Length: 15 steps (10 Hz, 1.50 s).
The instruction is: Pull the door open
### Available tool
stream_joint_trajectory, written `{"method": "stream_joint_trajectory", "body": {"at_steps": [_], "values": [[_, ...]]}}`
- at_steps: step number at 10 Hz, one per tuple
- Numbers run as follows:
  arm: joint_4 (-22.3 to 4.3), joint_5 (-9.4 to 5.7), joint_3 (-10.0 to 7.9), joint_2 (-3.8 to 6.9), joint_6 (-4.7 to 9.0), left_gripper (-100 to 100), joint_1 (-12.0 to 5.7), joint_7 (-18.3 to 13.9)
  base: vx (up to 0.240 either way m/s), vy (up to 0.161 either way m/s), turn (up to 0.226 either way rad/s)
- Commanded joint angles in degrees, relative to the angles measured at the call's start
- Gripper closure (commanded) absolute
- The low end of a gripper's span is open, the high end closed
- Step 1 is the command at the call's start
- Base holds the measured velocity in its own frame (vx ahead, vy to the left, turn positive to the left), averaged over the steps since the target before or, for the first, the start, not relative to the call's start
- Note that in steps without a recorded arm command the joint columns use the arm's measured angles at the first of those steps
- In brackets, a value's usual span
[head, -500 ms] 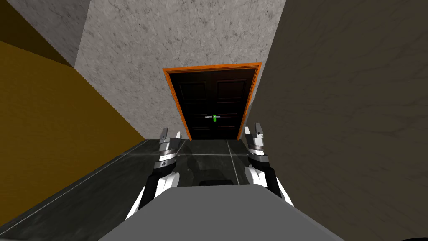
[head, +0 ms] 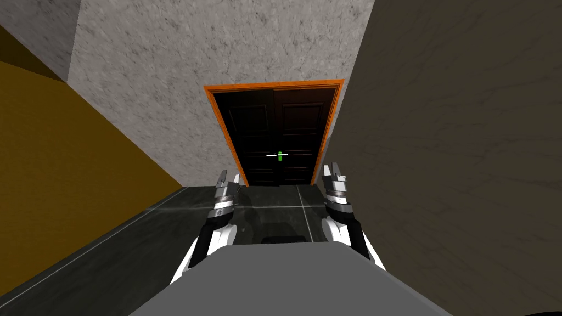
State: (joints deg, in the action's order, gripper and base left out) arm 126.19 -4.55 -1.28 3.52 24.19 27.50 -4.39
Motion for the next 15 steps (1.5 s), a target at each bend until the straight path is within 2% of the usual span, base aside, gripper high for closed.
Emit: {"method": "stream_joint_trajectory", "body": {"at_steps": [1, 4, 7, 15], "values": [[-1.7, -0.09, -0.18, 0.58, -0.61, -100, -0.75, -0.19, 0.181, -0.031, -0.07], [-5.14, -0.34, -0.71, 1.59, -0.89, -100, -2.18, -0.58, 0.158, -0.039, -0.054], [-10.09, -0.7, -1.48, 3.0, -1.31, -100, -4.24, -1.14, 0.14, -0.026, -0.074], [-18.94, -1.35, -2.85, 5.4, -2.04, -100, -7.92, -2.13, 0.106, -0.021, -0.05]]}}
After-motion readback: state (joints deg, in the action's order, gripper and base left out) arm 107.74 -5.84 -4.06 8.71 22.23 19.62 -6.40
